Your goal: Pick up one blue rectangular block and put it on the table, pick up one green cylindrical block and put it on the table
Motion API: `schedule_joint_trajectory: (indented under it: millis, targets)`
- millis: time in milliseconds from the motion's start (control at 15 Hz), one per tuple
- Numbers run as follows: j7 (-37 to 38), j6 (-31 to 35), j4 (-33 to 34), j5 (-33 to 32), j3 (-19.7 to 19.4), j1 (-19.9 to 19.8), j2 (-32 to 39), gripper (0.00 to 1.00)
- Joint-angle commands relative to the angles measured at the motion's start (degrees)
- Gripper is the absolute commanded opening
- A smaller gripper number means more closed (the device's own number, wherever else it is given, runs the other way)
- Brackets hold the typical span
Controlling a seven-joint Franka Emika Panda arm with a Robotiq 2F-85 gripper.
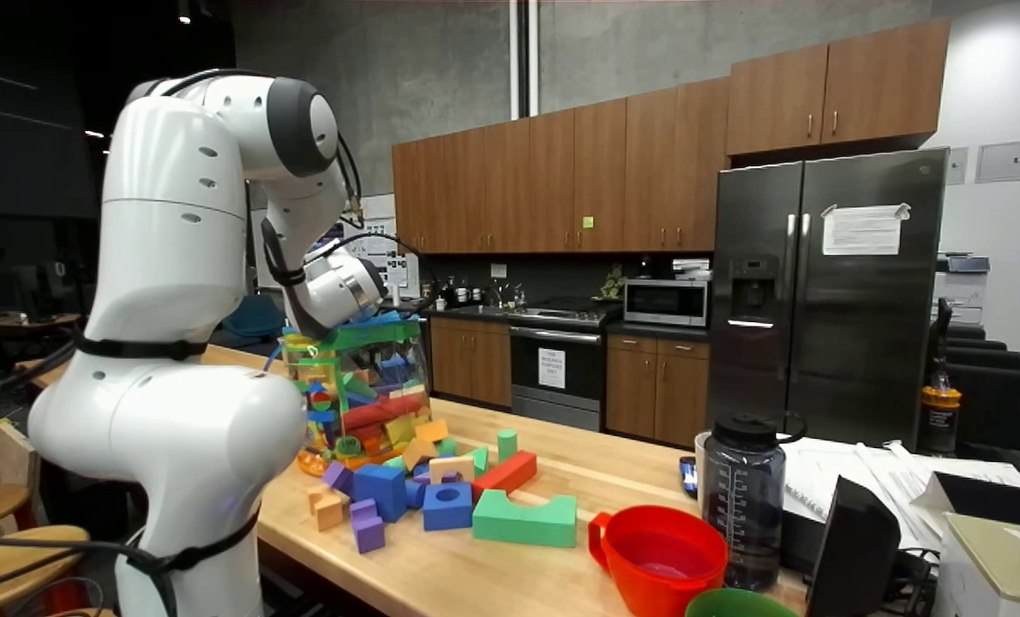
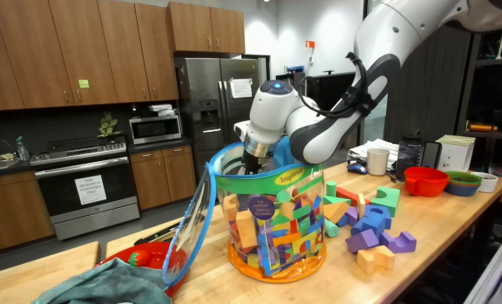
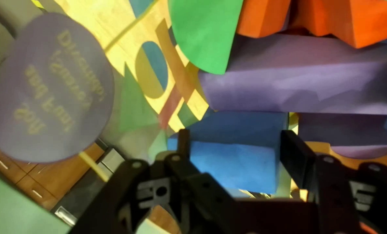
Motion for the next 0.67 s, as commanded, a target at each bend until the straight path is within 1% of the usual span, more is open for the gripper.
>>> schedule_joint_trajectory:
  millis: [0,133,267,400,467,533,600]
  targets:
    - [-8.9,-0.2,1.8,9.2,0.7,-1.6,0.5,0.42]
    - [-15.0,-1.0,3.3,15.8,0.8,-2.2,0.4,0.39]
    - [-20.0,-2.6,5.6,23.1,1.1,-2.7,0.6,0.34]
    - [-23.7,-4.5,8.0,28.4,1.3,-3.2,0.7,0.21]
    - [-25.5,-5.6,9.0,30.9,1.4,-3.6,0.6,0.09]
    - [-26.6,-6.9,10.1,32.9,1.5,-3.7,0.6,0.00]
    - [-27.7,-8.3,11.1,34.8,1.5,-3.9,0.5,0.00]
